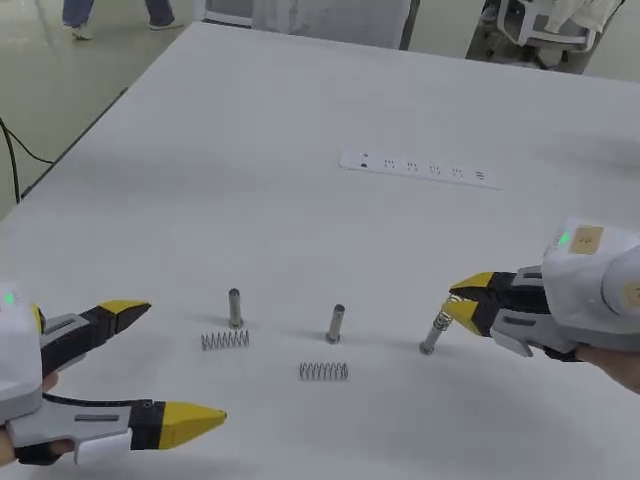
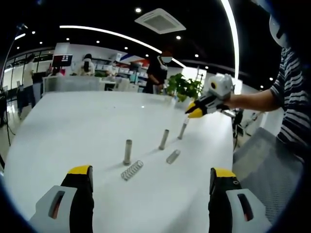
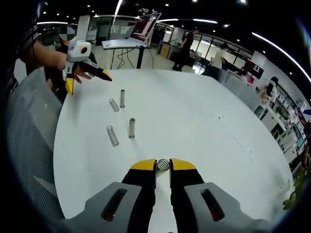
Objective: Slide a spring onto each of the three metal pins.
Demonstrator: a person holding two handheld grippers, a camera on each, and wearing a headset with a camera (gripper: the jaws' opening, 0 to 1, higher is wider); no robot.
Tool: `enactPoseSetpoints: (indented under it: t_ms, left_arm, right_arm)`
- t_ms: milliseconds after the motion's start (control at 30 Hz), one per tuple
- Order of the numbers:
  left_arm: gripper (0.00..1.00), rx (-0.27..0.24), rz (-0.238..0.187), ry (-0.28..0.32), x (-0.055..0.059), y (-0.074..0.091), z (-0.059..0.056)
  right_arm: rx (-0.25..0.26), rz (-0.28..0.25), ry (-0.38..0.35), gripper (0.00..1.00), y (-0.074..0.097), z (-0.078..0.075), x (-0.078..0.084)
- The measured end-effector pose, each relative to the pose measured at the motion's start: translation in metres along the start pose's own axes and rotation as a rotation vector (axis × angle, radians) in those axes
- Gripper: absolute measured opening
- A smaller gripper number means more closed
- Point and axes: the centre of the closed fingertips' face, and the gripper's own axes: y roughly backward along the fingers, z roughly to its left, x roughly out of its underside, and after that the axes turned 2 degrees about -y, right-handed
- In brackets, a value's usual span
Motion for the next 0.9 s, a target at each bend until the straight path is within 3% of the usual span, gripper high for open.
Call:
enactPoseSetpoints:
  t_ms: [667, 900]
  left_arm:
    - [0.96, 0.012, 0.004, -0.009, -0.003, -0.004, -0.003]
    - [0.96, 0.011, 0.004, -0.01, -0.005, -0.004, -0.003]
  right_arm:
    - [-0.048, 0.083, -0.003, 0.08, -0.025, 0.017, 0.029]
    - [-0.045, 0.07, -0.024, 0.08, -0.028, 0.02, 0.031]
